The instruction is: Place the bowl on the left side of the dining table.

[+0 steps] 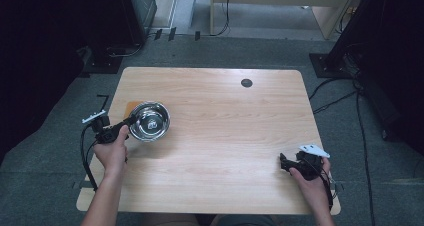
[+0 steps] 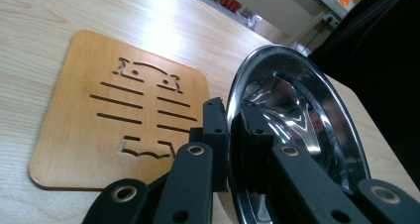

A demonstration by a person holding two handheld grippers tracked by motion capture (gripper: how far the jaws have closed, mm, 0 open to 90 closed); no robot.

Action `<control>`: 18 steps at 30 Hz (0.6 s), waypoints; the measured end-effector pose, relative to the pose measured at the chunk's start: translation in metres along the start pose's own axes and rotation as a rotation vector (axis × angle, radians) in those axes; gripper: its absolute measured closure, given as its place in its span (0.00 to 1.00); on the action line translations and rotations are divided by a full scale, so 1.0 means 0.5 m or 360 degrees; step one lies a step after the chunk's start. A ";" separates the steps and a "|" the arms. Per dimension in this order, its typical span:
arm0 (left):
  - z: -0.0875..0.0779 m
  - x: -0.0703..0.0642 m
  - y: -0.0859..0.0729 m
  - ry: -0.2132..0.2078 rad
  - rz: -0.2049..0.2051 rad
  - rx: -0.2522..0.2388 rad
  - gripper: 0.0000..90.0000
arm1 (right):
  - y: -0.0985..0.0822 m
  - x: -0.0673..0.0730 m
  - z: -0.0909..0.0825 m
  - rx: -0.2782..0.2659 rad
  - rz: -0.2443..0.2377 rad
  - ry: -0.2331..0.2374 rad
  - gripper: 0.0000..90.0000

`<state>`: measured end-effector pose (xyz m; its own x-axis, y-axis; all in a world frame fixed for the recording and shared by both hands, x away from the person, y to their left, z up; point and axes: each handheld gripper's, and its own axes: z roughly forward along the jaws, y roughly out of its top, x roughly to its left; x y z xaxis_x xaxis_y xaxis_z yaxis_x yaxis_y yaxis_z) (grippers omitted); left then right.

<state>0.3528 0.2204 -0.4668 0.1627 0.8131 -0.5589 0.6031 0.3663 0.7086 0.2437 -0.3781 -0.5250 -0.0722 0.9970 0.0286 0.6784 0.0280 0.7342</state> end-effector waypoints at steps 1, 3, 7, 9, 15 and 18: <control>0.002 0.002 0.001 0.0008 -0.0010 -0.0002 0.94 | 0.000 0.000 0.000 0.0000 0.0000 0.0000 0.15; 0.005 0.005 0.001 0.0023 -0.0021 -0.0019 0.94 | 0.000 0.000 0.000 0.0000 0.0000 0.0000 0.15; 0.013 0.015 0.003 0.0054 -0.0058 -0.0036 0.94 | 0.000 0.000 0.000 0.0000 0.0001 0.0000 0.15; 0.017 0.019 0.003 0.0072 -0.0071 -0.0035 0.94 | 0.000 0.000 0.000 0.0000 0.0001 0.0000 0.15; 0.025 0.032 0.004 0.0105 -0.0126 -0.0049 0.94 | 0.000 0.000 0.000 0.0000 0.0000 0.0000 0.15; 0.028 0.036 0.005 0.0134 -0.0147 -0.0067 0.94 | 0.000 0.000 0.000 0.0000 0.0000 0.0000 0.15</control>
<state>0.3684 0.2296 -0.4809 0.0407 0.8094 -0.5859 0.5788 0.4588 0.6741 0.2437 -0.3781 -0.5249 -0.0720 0.9970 0.0288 0.6785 0.0278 0.7341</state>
